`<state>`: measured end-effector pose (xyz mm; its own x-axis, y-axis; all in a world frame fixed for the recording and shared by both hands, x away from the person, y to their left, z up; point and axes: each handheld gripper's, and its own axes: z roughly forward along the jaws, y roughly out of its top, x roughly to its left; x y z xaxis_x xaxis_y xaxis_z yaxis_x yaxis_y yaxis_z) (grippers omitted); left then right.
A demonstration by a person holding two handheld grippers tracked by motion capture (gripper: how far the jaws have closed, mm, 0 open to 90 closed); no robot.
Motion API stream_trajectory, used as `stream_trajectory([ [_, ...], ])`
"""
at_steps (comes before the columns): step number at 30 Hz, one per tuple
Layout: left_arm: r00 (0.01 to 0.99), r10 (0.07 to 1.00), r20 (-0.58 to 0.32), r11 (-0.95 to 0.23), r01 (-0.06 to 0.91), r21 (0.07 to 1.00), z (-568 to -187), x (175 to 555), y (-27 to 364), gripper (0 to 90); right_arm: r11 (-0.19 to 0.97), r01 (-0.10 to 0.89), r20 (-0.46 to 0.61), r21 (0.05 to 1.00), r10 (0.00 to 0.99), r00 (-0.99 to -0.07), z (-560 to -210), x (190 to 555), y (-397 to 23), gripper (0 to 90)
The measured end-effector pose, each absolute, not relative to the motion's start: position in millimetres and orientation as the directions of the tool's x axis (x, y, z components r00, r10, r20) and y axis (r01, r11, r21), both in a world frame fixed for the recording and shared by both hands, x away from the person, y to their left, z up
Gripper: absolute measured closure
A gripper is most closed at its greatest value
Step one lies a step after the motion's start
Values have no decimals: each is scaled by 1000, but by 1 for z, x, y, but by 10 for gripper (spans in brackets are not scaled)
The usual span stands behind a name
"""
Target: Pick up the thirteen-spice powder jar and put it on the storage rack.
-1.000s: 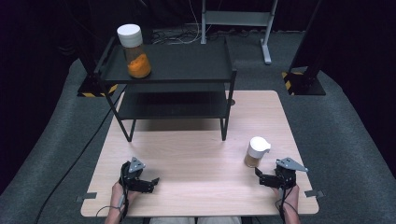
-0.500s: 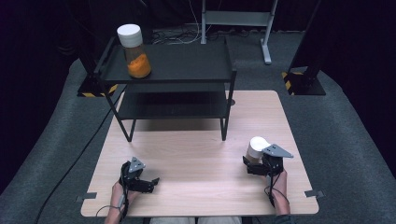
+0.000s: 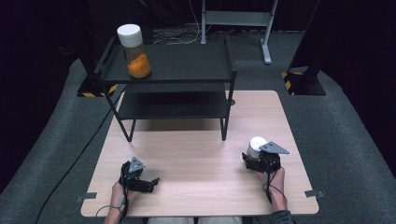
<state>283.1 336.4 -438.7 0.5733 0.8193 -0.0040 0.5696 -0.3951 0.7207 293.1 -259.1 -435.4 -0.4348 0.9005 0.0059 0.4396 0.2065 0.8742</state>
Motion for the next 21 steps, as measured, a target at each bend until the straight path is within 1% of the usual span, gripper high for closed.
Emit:
stream_trajectory([
  [4, 573, 820, -4, -395, 570, 721, -439, 283, 336, 2, 203, 440, 5, 875, 904, -427, -437, 291, -260, 295],
  [13, 573, 819, -4, -395, 570, 721, -439, 283, 336, 2, 214, 430, -10, 877, 904, -428, -438, 289, -259, 304],
  [21, 573, 819, -4, -395, 570, 721, -439, 283, 336, 2, 222, 402, -10, 888, 884, -467, -429, 286, -258, 305],
])
